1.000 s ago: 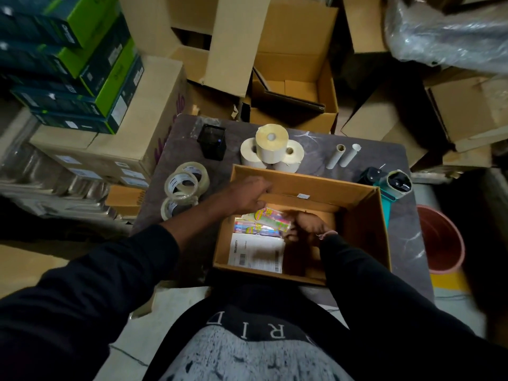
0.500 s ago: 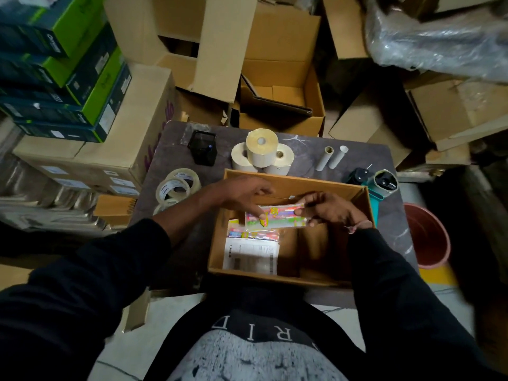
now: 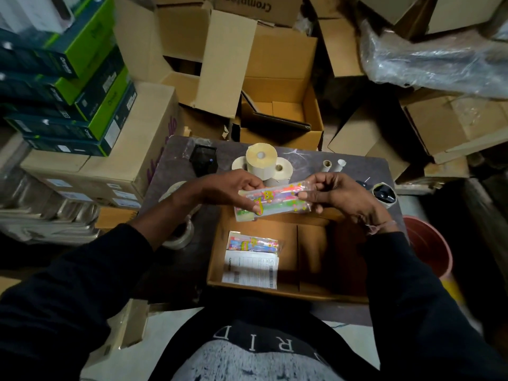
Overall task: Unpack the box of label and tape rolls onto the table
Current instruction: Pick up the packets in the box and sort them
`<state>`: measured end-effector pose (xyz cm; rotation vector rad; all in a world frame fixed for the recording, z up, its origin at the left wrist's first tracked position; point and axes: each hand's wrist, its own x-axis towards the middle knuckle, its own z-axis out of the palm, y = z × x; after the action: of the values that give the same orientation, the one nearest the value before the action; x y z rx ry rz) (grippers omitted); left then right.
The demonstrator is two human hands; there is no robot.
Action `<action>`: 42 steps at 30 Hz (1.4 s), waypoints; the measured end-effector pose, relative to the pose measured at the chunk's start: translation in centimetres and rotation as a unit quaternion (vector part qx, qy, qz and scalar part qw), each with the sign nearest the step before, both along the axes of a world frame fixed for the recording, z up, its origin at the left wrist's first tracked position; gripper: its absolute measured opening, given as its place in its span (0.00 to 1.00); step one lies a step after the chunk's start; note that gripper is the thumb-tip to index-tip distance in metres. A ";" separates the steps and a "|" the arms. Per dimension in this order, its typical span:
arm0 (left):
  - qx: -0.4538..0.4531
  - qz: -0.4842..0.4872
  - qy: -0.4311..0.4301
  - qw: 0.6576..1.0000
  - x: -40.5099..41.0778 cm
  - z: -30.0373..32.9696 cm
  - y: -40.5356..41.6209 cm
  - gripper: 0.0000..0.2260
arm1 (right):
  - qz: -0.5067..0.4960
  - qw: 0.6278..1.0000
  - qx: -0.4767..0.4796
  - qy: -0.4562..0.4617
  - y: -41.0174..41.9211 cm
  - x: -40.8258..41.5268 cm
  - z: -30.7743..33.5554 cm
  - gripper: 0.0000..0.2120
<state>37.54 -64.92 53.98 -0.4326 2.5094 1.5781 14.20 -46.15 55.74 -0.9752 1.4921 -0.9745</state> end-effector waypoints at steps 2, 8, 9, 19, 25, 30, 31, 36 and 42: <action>-0.011 0.017 0.019 1.000 0.8 0.1 -0.8 0.13 | 0.000 1.000 -0.020 0.008 -0.4 0.3 0.5 0.12; 0.022 0.069 0.052 0.996 2.8 0.4 -2.2 0.14 | -0.031 0.997 -0.072 0.010 -1.9 1.1 1.3 0.13; 0.026 0.076 0.055 0.995 3.0 0.5 -2.3 0.14 | -0.041 0.996 -0.081 0.015 -2.1 1.3 1.3 0.13; 0.103 0.131 0.040 0.985 5.5 0.5 -2.9 0.14 | -0.010 0.967 -0.230 0.108 -4.4 3.1 2.0 0.13; 0.158 0.109 0.008 0.981 6.7 0.7 -3.4 0.14 | -0.005 0.972 -0.220 0.080 -5.9 4.8 1.9 0.13; 0.181 0.105 0.007 0.978 7.6 0.6 -3.8 0.12 | 0.013 0.974 -0.220 0.055 -6.7 5.8 1.1 0.16; 0.183 0.107 0.009 0.977 7.8 0.6 -3.9 0.12 | 0.013 0.974 -0.221 0.050 -6.8 5.9 0.8 0.16; 0.180 0.113 0.003 0.977 8.1 0.5 -4.3 0.12 | 0.016 0.979 -0.203 0.021 -6.9 6.2 -0.7 0.16; 0.157 0.114 -0.002 0.981 7.8 0.2 -4.5 0.12 | 0.035 0.981 -0.186 0.039 -6.9 6.0 -1.3 0.12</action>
<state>45.30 -69.38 54.14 -0.6956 2.2135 2.0112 20.17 -53.01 54.43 -1.3371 1.3525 -1.2022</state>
